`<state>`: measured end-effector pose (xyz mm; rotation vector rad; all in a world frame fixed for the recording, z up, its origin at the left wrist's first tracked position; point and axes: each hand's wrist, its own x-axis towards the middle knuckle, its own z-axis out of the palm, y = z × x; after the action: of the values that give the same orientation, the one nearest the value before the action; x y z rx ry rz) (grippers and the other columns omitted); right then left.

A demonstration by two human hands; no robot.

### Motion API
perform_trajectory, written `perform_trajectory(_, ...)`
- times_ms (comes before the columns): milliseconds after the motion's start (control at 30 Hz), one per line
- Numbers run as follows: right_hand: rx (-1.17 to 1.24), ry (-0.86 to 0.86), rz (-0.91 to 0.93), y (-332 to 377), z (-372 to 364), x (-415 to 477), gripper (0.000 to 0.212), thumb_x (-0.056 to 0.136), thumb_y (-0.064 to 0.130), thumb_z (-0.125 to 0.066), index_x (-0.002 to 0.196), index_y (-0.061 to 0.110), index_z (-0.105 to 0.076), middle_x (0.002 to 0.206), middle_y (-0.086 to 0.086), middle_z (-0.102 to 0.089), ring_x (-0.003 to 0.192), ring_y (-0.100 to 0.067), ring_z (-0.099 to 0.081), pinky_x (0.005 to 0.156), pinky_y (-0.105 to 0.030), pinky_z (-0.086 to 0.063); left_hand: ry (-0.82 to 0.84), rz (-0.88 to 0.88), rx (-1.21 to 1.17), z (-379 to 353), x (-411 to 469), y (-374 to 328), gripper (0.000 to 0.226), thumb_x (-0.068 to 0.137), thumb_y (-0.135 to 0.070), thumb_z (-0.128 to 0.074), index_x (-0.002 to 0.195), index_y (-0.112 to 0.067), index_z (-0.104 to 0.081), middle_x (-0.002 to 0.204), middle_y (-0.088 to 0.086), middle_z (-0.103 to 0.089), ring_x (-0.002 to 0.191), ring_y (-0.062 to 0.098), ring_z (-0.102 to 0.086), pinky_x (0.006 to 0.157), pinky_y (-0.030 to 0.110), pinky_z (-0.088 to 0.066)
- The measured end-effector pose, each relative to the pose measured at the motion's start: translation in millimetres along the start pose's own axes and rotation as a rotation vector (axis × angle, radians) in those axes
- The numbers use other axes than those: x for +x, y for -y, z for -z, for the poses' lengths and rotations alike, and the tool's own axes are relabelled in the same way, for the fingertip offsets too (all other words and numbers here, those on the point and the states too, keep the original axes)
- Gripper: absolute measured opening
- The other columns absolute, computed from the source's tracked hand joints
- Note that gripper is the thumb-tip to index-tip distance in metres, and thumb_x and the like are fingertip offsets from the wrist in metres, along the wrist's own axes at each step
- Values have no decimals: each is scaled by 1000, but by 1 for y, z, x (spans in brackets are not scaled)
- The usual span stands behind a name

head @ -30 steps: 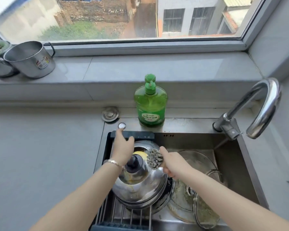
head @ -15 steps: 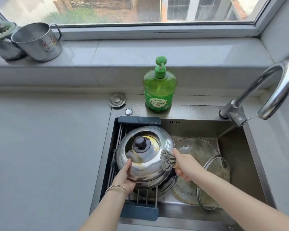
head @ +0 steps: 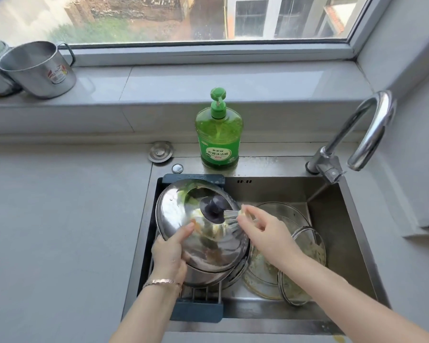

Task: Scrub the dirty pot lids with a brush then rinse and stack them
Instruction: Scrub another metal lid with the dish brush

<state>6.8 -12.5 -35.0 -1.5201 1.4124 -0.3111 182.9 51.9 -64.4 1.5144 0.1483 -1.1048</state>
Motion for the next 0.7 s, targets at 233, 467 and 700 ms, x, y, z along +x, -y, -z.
perform_trajectory(233,-332,-91,339,2,5,-41,29,86,47,-57,111,34,-54,75,7,-49,75,-14,-50,58,-21,-33,188,-261,182,-27,-73,-18,20,72,9,-72,89,-1,-67,70,7,-73,60,18,-70,51,25,-56)
perform_trajectory(467,-228,-298,371,3,-1,-70,30,81,53,-49,98,30,-57,64,6,-51,57,-10,-48,53,-22,-38,174,-173,119,-44,-101,-11,16,73,7,-71,82,-6,-68,68,10,-72,59,22,-68,55,31,-58)
perform_trajectory(700,-134,-102,171,-17,14,-91,21,89,45,-52,100,27,-56,77,4,-63,63,-7,-50,60,-25,-41,112,-198,147,-42,-107,-10,17,71,2,-74,81,-10,-66,70,5,-71,63,21,-67,58,28,-57)
